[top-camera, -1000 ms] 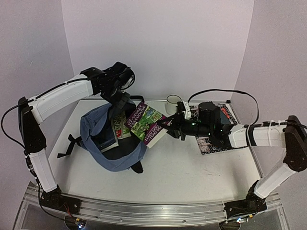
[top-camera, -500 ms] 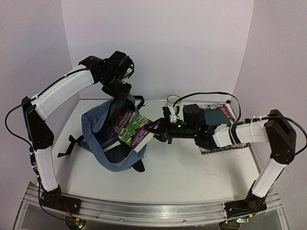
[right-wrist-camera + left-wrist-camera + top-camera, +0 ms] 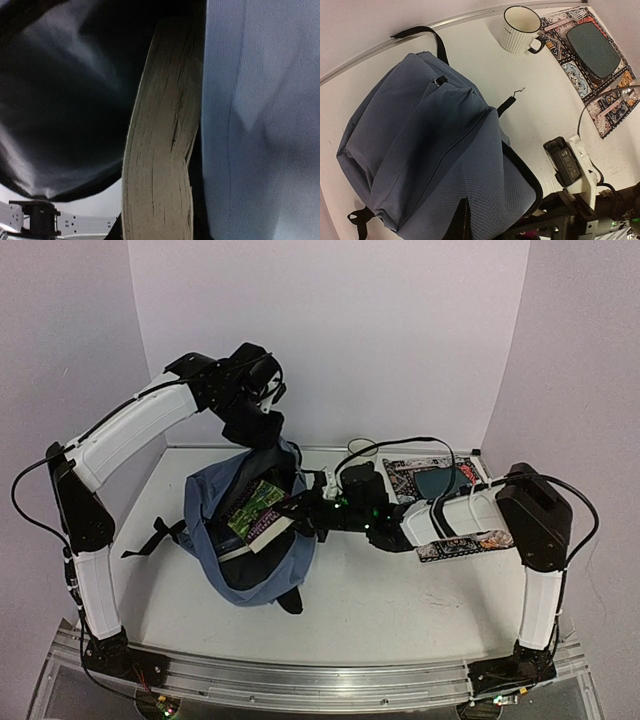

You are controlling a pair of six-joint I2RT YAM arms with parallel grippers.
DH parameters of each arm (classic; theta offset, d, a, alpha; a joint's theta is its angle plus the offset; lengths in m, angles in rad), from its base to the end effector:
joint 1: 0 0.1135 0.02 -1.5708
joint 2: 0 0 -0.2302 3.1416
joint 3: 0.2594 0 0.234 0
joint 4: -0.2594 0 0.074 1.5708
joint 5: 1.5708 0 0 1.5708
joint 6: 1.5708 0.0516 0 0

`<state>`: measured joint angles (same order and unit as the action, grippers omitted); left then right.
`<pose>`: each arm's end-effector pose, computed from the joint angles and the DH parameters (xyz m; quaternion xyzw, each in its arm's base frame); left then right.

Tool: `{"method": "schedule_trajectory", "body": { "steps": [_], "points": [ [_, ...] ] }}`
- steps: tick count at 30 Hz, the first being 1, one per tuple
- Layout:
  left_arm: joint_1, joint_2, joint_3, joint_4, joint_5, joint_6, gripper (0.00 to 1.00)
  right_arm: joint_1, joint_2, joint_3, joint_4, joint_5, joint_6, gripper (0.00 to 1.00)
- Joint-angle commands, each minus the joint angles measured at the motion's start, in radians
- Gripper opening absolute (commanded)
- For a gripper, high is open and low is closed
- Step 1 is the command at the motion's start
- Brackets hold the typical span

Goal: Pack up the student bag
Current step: Place the book in the largest pocket of the bag.

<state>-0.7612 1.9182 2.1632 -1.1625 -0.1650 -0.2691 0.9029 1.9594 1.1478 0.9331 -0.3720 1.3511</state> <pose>0.2804 -0.2554 0.3439 0.2043 0.9219 -0.0896 0.3167 0.2501 0.3473 0.2186 0.0098 0.6659 0.7172 0.2052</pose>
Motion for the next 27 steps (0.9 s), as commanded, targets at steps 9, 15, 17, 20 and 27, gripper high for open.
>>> {"method": "schedule_trajectory", "body": {
  "steps": [9,15,17,20,27],
  "points": [
    [-0.015,-0.005,0.070,0.108,0.082,-0.137,0.00,0.067,0.163,0.268,0.143,0.370,-0.040,0.00],
    [-0.014,0.000,0.081,0.116,0.099,-0.141,0.00,0.102,0.274,0.428,0.056,0.410,-0.107,0.00],
    [-0.015,-0.001,0.079,0.118,0.109,-0.143,0.00,0.114,0.308,0.487,-0.010,0.420,-0.129,0.00],
    [-0.015,-0.003,0.076,0.126,0.117,-0.146,0.00,0.121,0.347,0.532,-0.046,0.416,-0.124,0.04],
    [-0.015,-0.021,0.047,0.150,0.126,-0.144,0.00,0.138,0.422,0.642,-0.118,0.330,-0.175,0.27]
  ]
}}
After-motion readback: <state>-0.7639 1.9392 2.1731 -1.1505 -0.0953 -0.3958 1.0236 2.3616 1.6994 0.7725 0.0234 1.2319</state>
